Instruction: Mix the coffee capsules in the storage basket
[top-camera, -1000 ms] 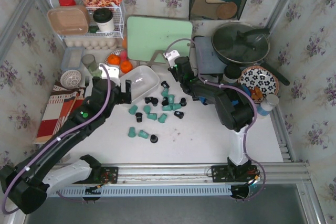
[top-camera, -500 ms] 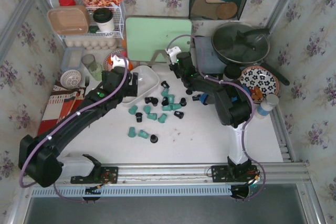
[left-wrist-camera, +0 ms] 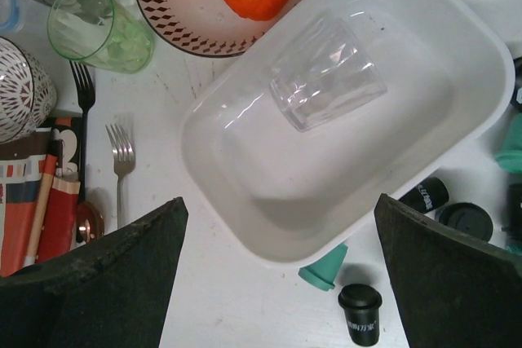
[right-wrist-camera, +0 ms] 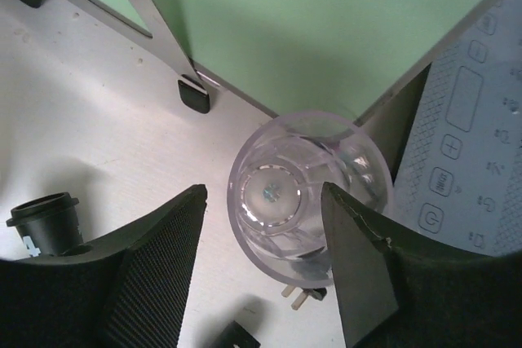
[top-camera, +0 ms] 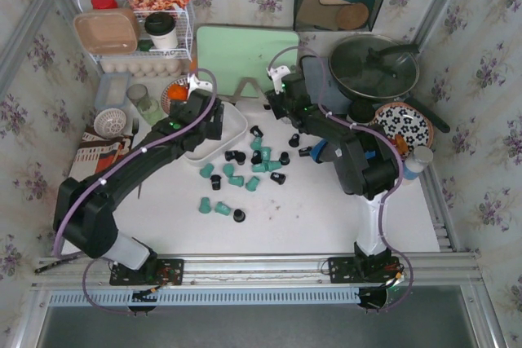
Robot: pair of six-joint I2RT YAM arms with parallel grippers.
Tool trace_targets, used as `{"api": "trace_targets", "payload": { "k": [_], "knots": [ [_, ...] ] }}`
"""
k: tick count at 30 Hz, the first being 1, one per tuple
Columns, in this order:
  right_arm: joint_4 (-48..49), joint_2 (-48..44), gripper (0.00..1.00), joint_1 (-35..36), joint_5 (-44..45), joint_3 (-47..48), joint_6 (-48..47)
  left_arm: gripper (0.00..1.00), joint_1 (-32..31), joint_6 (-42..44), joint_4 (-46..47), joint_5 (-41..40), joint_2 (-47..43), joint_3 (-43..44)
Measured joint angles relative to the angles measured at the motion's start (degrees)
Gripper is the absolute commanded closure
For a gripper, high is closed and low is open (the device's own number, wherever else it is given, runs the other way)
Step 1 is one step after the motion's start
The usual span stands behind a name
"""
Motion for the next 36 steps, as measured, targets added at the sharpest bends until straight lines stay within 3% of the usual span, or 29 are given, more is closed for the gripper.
{"api": "trace_targets", "payload": {
  "k": [5, 9, 17, 23, 28, 36],
  "knots": [
    [-1.60, -3.50, 0.26, 0.11, 1.60, -0.33, -0.11, 0.01, 0.44, 0.59, -0.79, -0.87, 3.93, 3.48],
    [-1.68, -12.02, 0.25, 0.68, 2.69, -5.51, 0.35, 0.01, 1.62, 0.85, -2.23, -0.96, 8.94, 7.67],
    [4.11, -35.69, 0.25, 4.68, 2.93, -28.13, 6.40, 0.01, 2.14, -2.93, -5.70, -4.02, 20.46, 18.58],
    [9.79, -48.15, 0.23, 6.93, 3.76, -44.74, 12.61, 0.04, 2.25, -9.42, -7.10, -8.22, 28.00, 23.19],
    [12.74, -53.79, 0.23, 7.28, 4.17, -52.57, 16.81, 0.06, 2.21, -13.49, -9.16, -10.38, 33.66, 28.30],
    [16.35, -55.93, 0.22, 7.39, 1.07, -53.13, 19.50, 0.11, 2.10, -18.99, -15.96, -12.96, 40.85, 38.80]
  ]
}}
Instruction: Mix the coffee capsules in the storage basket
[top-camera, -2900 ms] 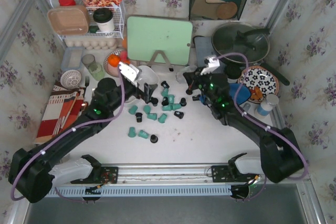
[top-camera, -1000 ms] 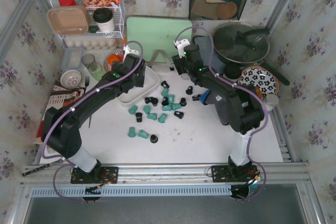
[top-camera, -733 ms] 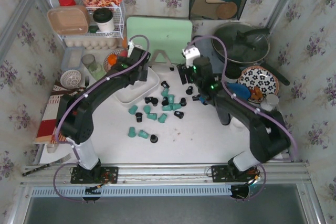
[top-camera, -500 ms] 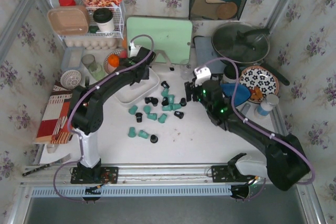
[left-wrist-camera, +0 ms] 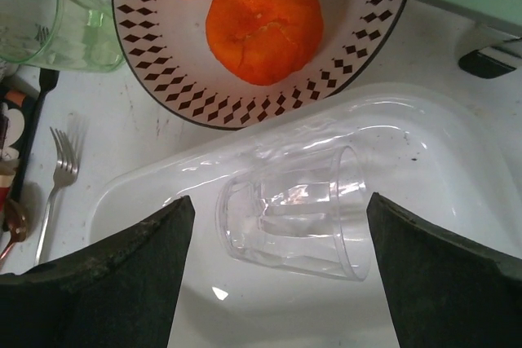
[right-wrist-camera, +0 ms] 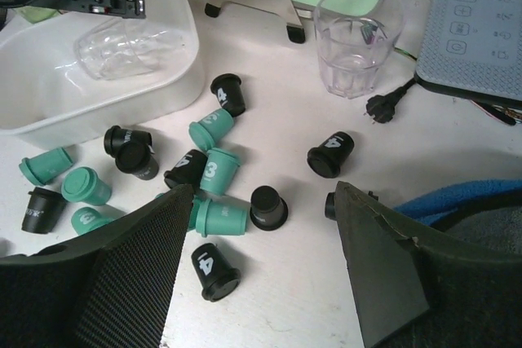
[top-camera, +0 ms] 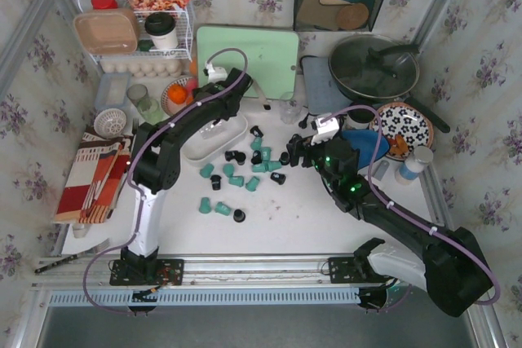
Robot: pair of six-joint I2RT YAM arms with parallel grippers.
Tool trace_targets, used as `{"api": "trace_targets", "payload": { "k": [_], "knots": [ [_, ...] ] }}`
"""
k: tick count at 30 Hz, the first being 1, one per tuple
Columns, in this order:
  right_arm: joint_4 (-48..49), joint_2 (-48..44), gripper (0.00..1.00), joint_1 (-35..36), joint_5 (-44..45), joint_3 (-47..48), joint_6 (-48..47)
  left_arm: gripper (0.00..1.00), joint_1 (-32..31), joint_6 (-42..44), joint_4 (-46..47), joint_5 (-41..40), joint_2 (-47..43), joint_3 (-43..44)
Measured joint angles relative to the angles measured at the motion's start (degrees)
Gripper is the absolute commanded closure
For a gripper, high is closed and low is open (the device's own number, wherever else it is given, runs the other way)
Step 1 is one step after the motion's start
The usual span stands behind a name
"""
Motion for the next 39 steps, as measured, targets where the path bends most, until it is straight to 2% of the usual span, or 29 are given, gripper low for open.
{"api": "trace_targets", "payload": {
  "k": [10, 13, 14, 17, 20, 25, 31, 39],
  "knots": [
    [0.46, 0.00, 0.22, 0.00, -2.69, 0.02, 0.63, 0.19, 0.57, -4.28, -10.73, -0.33, 4.31, 3.91],
    [0.48, 0.07, 0.22, 0.00, -2.99, 0.02, 0.87, 0.25, 0.87, -5.46, -12.87, 0.04, 4.70, 3.89],
    [0.50, 0.15, 0.22, 0.00, -3.10, 0.02, 1.07, 0.30, 0.92, -5.81, -13.31, 0.09, 4.70, 3.87],
    [0.48, 0.50, 0.21, 0.00, -3.19, 0.02, 1.20, 0.54, 0.92, -6.54, -14.43, 0.17, 4.70, 3.85],
    [0.52, 0.66, 0.21, 0.00, -3.30, 0.02, 1.22, 0.70, 0.85, -6.88, -15.17, -0.09, 4.59, 3.52],
    [2.12, 2.49, 0.11, 0.00, 0.66, -0.74, 2.32, 0.96, 0.98, -7.43, -15.65, -0.04, 2.45, 1.57],
    [6.67, 7.50, 0.08, -1.62, 4.76, -3.37, 4.63, 1.00, 0.81, -7.45, -13.22, 1.25, -1.88, -2.86],
    [9.07, 11.85, 0.08, -12.20, 3.85, -4.33, 12.13, 1.00, 0.83, -6.45, -7.82, 2.19, -14.03, -14.78]
  ]
}}
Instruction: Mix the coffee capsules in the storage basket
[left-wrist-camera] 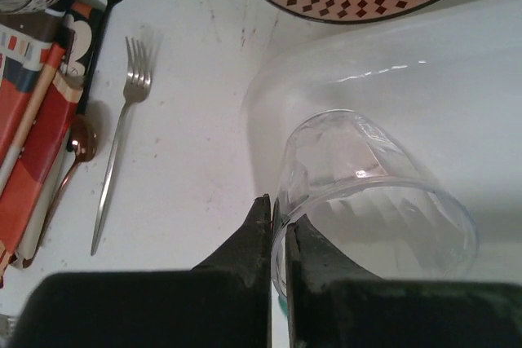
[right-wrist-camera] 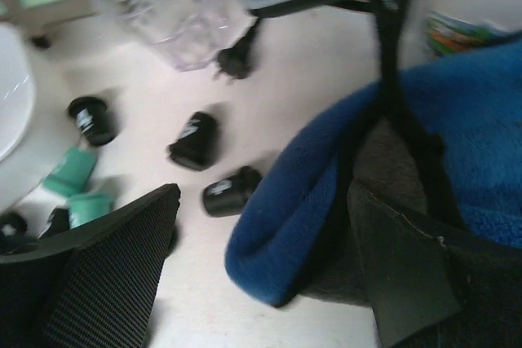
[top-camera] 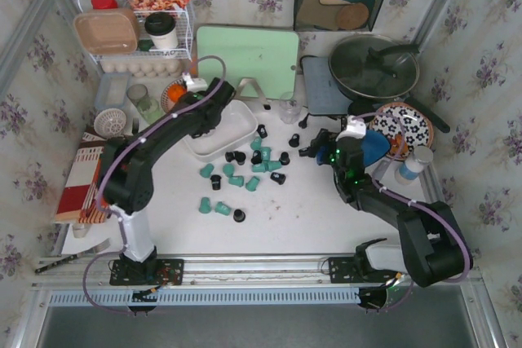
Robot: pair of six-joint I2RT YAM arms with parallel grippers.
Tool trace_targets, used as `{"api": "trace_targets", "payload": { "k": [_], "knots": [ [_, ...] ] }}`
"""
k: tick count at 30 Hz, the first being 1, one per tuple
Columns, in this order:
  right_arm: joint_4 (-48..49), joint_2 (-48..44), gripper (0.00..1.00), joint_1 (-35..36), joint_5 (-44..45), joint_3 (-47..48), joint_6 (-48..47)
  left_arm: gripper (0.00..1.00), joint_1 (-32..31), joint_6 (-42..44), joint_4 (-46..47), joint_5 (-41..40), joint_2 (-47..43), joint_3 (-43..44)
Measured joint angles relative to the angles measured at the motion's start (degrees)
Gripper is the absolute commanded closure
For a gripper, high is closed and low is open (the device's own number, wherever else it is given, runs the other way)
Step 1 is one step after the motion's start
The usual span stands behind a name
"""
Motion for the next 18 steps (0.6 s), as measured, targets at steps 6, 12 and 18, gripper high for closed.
{"api": "trace_targets", "payload": {
  "k": [6, 12, 18],
  "knots": [
    [-6.54, -1.25, 0.08, -7.39, 5.86, -0.79, 10.91, 1.00, -0.15, 2.71, 7.19, 1.92, -13.68, -11.76],
    [-21.68, -7.91, 0.10, -12.66, 13.97, -0.83, 23.37, 1.00, -0.13, 5.03, 13.99, 3.69, -23.74, -20.26],
    [-32.30, -17.16, 0.10, -13.42, 20.96, -1.07, 28.46, 1.00, -0.11, 5.46, 17.92, 3.30, -34.29, -26.49]
  ]
}}
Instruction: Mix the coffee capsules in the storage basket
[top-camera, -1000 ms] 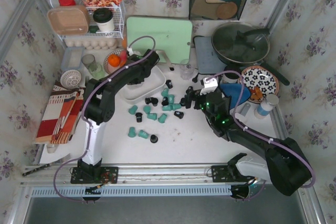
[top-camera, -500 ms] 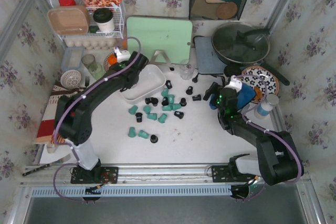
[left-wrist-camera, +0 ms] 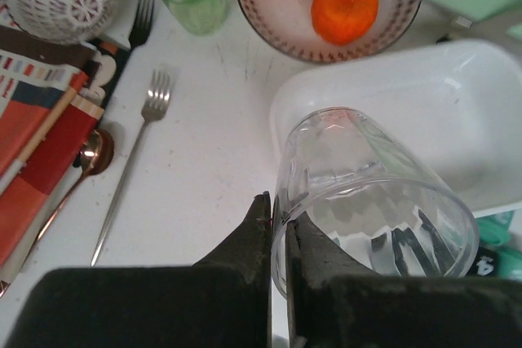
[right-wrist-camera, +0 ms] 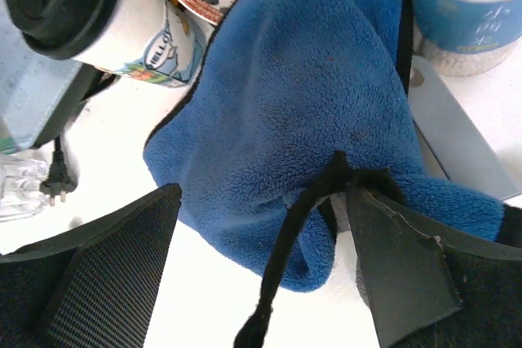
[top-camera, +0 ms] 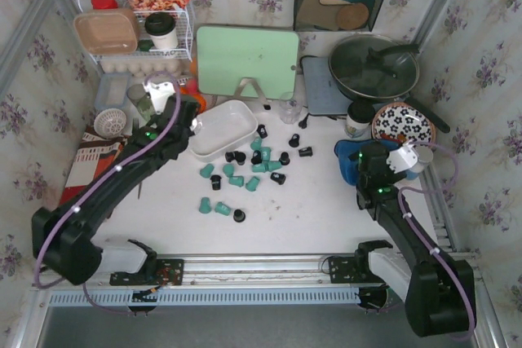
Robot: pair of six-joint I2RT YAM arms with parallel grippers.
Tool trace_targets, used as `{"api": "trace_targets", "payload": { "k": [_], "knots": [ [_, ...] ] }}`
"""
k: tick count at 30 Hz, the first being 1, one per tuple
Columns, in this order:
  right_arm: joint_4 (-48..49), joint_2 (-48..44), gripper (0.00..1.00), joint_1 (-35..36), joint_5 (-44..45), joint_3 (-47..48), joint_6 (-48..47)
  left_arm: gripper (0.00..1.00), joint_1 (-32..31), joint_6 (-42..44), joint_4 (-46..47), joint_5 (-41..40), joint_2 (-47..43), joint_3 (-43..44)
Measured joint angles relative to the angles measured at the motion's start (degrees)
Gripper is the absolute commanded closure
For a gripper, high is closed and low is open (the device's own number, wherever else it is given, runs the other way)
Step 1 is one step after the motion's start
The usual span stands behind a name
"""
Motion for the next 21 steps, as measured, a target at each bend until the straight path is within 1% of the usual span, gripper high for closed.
{"api": "trace_targets", "payload": {
  "k": [2, 5, 9, 12, 17, 21],
  "knots": [
    [-1.95, -2.43, 0.10, -0.04, 0.02, 0.68, -0.81, 1.00, 0.22, 0.46, 1.36, -1.07, -3.69, -1.29],
    [-2.56, -4.50, 0.07, 1.01, -1.64, 3.28, -4.98, 1.00, 1.36, 0.90, 1.90, -2.16, -8.26, -3.48],
    [-3.96, -4.66, 0.06, 6.27, -1.84, 9.25, -11.26, 1.00, 4.35, 0.57, 1.20, -2.47, -13.53, -6.78],
    [-4.59, -4.42, 0.06, 11.26, -0.24, 13.07, -15.65, 1.00, 8.07, -0.92, 0.42, -1.66, -16.48, -10.10],
    [-4.00, -2.64, 0.05, 17.79, 1.03, 16.33, -21.92, 1.00, 14.97, -4.20, -0.96, 2.14, -17.88, -15.13],
    [0.72, 0.39, 0.04, 19.54, -4.39, 15.28, -26.43, 1.00, 20.13, -6.21, -0.42, 6.27, -15.26, -16.98]
  ]
}}
